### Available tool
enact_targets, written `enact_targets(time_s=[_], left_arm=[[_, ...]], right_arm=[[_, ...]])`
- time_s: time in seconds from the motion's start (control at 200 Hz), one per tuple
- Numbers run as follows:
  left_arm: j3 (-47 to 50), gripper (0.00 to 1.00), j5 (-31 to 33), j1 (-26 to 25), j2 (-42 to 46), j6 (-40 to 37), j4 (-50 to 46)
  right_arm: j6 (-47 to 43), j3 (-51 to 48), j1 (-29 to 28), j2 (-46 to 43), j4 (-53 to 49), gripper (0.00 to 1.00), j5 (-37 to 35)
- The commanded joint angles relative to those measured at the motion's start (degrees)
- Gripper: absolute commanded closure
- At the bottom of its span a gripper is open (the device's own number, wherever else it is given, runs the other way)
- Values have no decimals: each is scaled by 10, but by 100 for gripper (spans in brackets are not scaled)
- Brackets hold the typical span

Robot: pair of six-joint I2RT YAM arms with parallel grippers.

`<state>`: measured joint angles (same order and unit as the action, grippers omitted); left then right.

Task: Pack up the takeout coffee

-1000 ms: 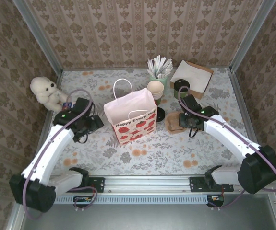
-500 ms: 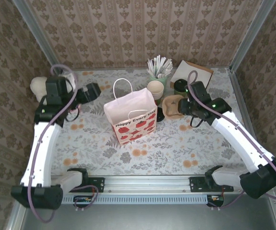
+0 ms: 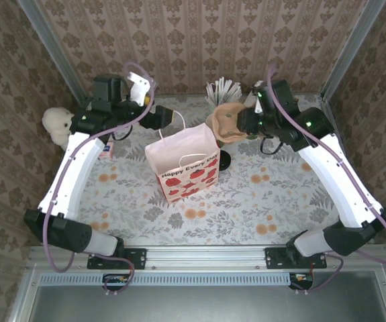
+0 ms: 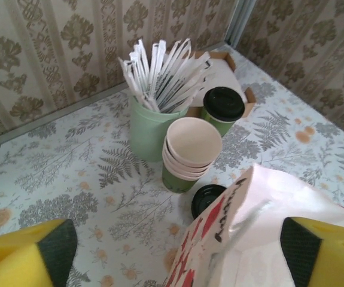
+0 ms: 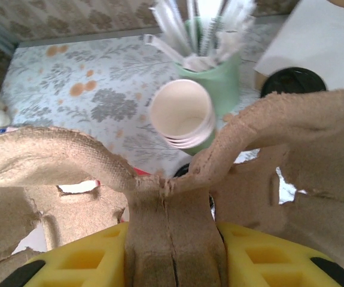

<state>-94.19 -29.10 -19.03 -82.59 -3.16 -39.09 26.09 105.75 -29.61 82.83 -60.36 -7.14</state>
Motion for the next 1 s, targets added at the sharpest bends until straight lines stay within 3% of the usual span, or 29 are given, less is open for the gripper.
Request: enact_targets(time_s=[0.0,0.22,0.515,0.63,0.72,0.995], left_arm=[[-33,22,-15,3,-22,-49,-41],[5,51,-111,5,-3,-53,-3],[11,86,-120,5,-1,-36,0],[21,94,-101,6,3,-30,4],[21,100,-93,6,0,-23,5],[23,100,-107,8,0,10,20]], right_arm=[[-5,67,-22,36,-38,62,19],[30,152,-50,98,-17,62,108],[103,175,-91,148,43,62,247],[126,158,-99,156,62,61,298],[131,123,-102,150,64,61,283],[151,35,-101,137,84,60,247]])
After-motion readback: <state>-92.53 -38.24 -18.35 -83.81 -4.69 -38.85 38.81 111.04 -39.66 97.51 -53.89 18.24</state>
